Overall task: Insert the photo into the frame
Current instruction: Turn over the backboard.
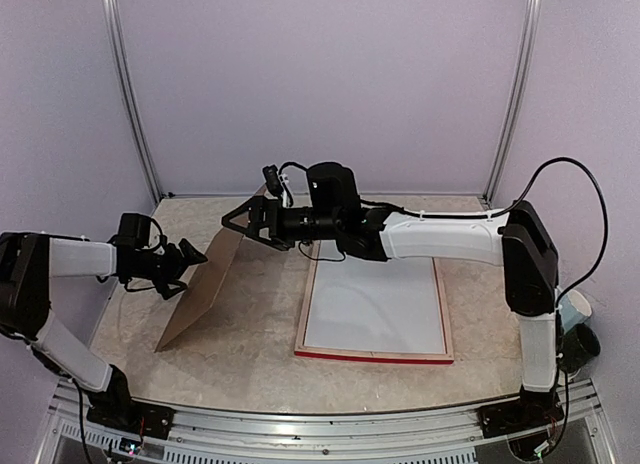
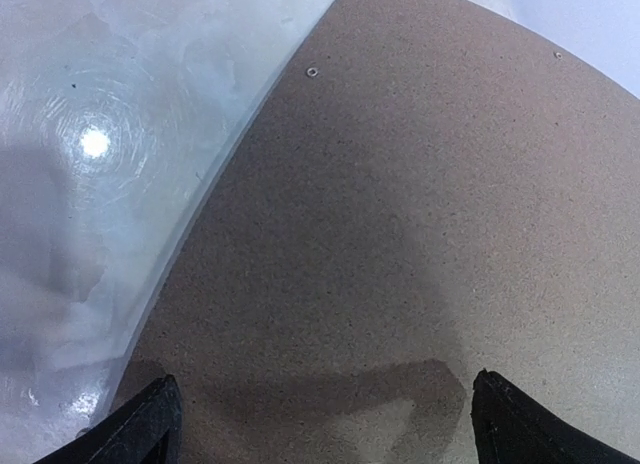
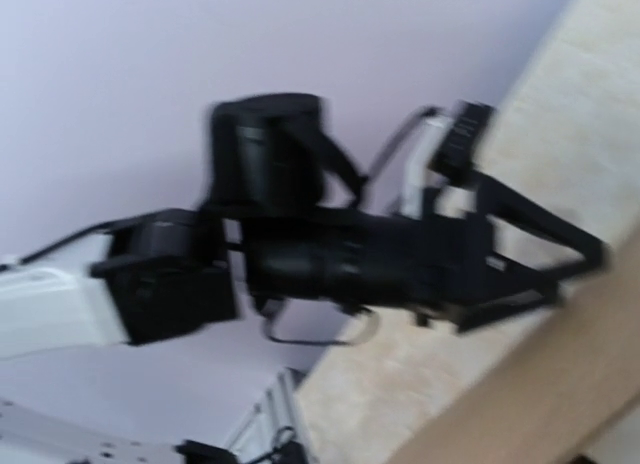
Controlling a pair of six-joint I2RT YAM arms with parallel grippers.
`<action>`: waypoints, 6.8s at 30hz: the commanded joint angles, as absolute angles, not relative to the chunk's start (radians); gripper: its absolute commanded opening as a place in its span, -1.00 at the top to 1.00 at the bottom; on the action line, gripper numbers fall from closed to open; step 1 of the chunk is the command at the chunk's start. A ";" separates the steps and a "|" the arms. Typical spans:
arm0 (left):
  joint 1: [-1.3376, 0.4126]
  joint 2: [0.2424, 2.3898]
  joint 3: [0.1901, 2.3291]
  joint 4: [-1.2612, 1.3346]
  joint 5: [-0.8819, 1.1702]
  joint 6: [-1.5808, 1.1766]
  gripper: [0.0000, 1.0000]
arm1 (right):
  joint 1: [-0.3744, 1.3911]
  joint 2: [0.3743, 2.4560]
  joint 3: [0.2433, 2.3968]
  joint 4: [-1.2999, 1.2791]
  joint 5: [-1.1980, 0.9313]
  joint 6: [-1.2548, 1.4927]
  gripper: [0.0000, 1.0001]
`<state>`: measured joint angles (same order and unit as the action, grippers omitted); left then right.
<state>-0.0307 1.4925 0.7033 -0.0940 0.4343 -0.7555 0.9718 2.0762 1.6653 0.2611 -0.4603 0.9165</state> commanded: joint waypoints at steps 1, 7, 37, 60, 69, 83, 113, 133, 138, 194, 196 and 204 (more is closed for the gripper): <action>-0.045 1.459 0.696 -0.071 0.472 -0.773 -0.98 | 0.995 2.106 1.763 0.293 -0.508 0.889 -0.98; -0.049 1.472 0.682 -0.062 0.468 -0.771 -0.97 | 1.006 2.161 1.872 0.230 -0.510 0.866 -0.98; 0.122 1.568 0.698 -0.071 0.439 -0.702 -0.98 | 1.025 2.424 2.269 0.149 -0.529 0.874 -0.98; -0.041 1.523 0.617 -0.019 0.476 -0.761 -0.98 | 1.037 2.379 2.224 0.139 -0.529 0.839 -0.98; -0.095 1.478 0.641 -0.008 0.478 -0.814 -0.98 | 1.037 2.307 2.156 0.100 -0.453 0.773 -0.99; -0.014 1.453 0.778 -0.082 0.419 -0.736 -0.98 | 1.041 2.350 2.193 0.052 -0.422 0.737 -0.99; -0.007 1.239 1.002 -0.235 0.575 -0.748 -0.98 | 1.060 2.497 2.265 0.018 -0.430 0.735 -0.98; -0.094 1.115 1.242 -0.603 0.487 -0.615 -0.98 | 1.077 2.516 2.255 0.045 -0.443 0.747 -0.98; -0.103 1.094 1.211 -0.606 0.462 -0.587 -0.98 | 1.077 2.511 2.224 0.052 -0.443 0.747 -0.98; -0.304 1.124 1.272 -0.743 0.173 -0.348 -0.64 | 1.077 2.515 2.226 -0.027 -0.390 0.707 -0.98; -0.318 1.127 1.281 -0.752 0.163 -0.335 -0.56 | 1.077 2.521 2.233 -0.033 -0.390 0.707 -0.98; -0.380 1.156 1.316 -0.810 0.097 -0.290 -0.37 | 1.077 2.522 2.231 -0.034 -0.390 0.710 -0.98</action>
<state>-0.3531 1.1439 1.2713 -0.7628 0.1516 -0.3340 1.0664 2.5046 2.2009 -0.0189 -0.3988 0.7158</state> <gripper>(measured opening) 0.701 0.992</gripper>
